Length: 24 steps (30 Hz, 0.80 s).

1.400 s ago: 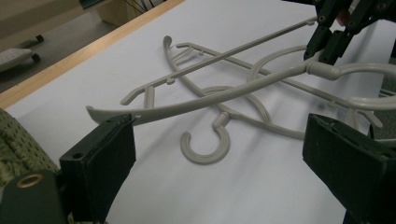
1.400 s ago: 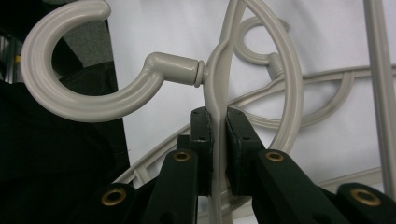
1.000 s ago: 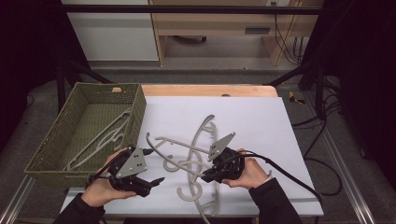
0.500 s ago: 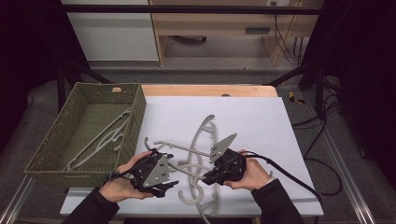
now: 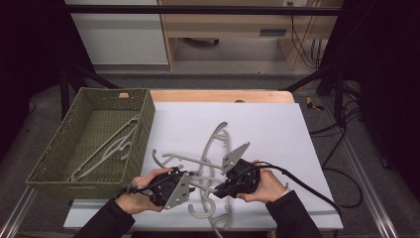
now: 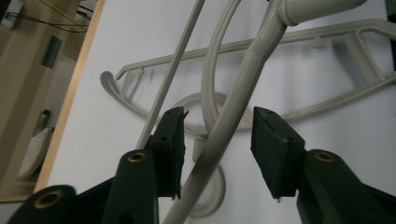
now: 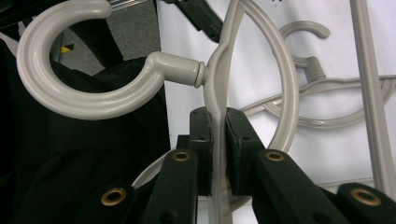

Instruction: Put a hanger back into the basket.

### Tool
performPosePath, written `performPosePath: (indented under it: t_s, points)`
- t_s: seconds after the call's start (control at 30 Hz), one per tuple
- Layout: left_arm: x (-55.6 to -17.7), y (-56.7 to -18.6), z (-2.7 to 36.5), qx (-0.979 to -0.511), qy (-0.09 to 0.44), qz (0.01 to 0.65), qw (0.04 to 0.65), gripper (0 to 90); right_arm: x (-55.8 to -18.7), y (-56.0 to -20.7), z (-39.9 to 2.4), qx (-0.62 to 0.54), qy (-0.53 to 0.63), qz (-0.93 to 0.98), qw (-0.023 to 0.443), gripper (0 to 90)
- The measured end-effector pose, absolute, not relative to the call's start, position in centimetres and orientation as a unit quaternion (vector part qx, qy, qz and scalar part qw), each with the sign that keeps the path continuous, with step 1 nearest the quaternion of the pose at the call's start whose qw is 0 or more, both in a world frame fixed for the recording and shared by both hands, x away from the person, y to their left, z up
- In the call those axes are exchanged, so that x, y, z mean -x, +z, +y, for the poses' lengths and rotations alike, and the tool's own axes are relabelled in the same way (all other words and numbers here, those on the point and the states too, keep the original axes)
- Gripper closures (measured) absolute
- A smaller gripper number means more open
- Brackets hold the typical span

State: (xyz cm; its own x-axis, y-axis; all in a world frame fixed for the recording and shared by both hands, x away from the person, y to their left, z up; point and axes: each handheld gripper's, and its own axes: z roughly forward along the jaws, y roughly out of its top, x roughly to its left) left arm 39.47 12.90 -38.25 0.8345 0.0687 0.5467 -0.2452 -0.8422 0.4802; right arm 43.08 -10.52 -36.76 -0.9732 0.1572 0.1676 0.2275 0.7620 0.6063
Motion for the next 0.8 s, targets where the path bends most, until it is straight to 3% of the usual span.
performPosePath:
  t_s: [0.2,0.47,0.8]
  points:
    - [-39.51,-38.51,12.71,-0.917,0.29,-0.061,0.265,69.7,-43.07,-36.8,-10.44,0.105,-0.331,-0.936,0.06,82.7]
    - [-39.01,-38.86,12.37,-0.915,0.305,-0.093,0.246,74.5,-43.1,-36.88,-10.37,0.101,-0.327,-0.938,0.059,82.4]
    - [-38.74,-38.57,12.46,-0.923,0.276,-0.093,0.252,79.5,-42.89,-36.34,-10.88,0.092,-0.341,-0.935,0.031,78.9]
